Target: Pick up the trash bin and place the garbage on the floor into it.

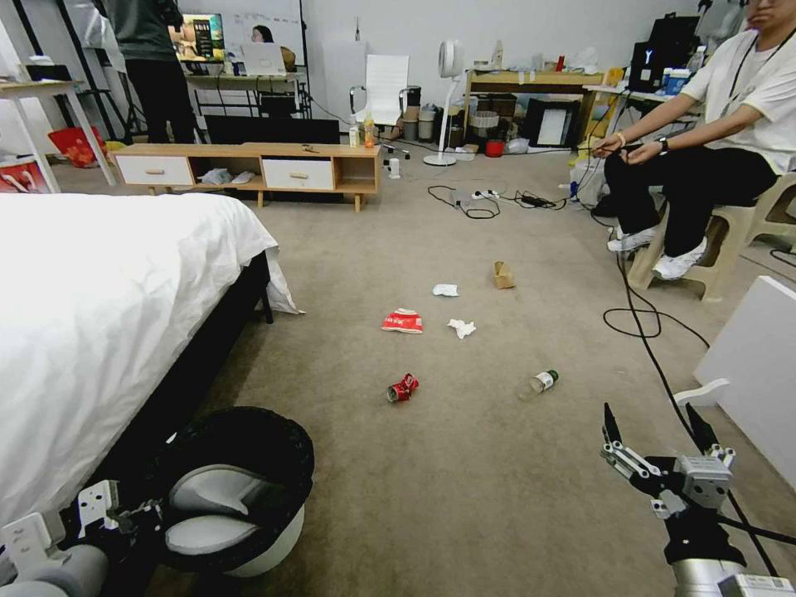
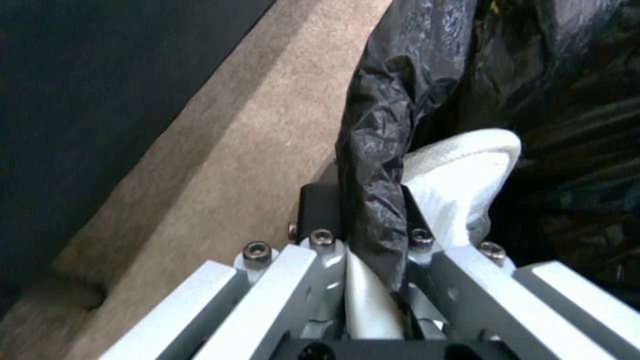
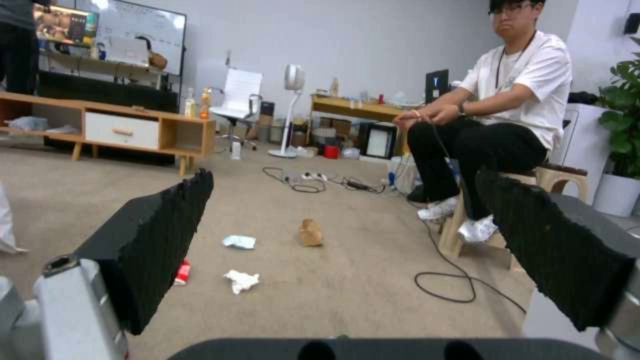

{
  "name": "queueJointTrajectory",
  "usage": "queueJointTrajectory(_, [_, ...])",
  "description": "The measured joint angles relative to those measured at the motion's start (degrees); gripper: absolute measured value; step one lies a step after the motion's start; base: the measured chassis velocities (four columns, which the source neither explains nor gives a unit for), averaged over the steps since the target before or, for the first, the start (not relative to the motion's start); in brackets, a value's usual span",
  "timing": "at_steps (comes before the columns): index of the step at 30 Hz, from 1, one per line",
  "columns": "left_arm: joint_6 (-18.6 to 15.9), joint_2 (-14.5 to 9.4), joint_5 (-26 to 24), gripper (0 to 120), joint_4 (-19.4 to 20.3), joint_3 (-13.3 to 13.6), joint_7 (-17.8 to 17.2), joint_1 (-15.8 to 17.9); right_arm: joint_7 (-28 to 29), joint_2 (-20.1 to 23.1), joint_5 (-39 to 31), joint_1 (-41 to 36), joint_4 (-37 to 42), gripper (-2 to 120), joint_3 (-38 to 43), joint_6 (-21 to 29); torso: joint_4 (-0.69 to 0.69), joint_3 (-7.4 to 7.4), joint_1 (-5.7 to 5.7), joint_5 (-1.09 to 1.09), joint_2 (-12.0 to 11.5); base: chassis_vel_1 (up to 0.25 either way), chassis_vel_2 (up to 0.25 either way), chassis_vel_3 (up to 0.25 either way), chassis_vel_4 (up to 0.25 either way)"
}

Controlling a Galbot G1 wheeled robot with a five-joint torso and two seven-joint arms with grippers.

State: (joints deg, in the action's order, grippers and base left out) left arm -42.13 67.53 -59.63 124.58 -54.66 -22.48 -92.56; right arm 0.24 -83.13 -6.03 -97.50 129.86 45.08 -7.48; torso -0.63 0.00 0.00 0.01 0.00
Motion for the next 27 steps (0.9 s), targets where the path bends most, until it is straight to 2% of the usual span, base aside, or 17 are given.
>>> queueJointTrajectory(12, [0.0, 0.5, 0.4, 2, 0.3, 0.4, 0.0, 0.0, 0.4, 0.4, -0.5, 0.1, -0.1, 100, -0.2, -0.4, -0.01, 0.02, 0.01, -0.01, 0.0, -0.173, 0.187, 0.17, -0.173])
queueJointTrajectory(27, [0.0, 0.0, 0.5, 2, -0.2, 0.7, 0.2, 0.5, 0.2, 0.1, -0.7, 0.0, -0.2, 100, -0.3, -1.2, 0.0, 0.0, 0.0, -0.01, 0.0, -0.009, 0.01, 0.01, -0.01])
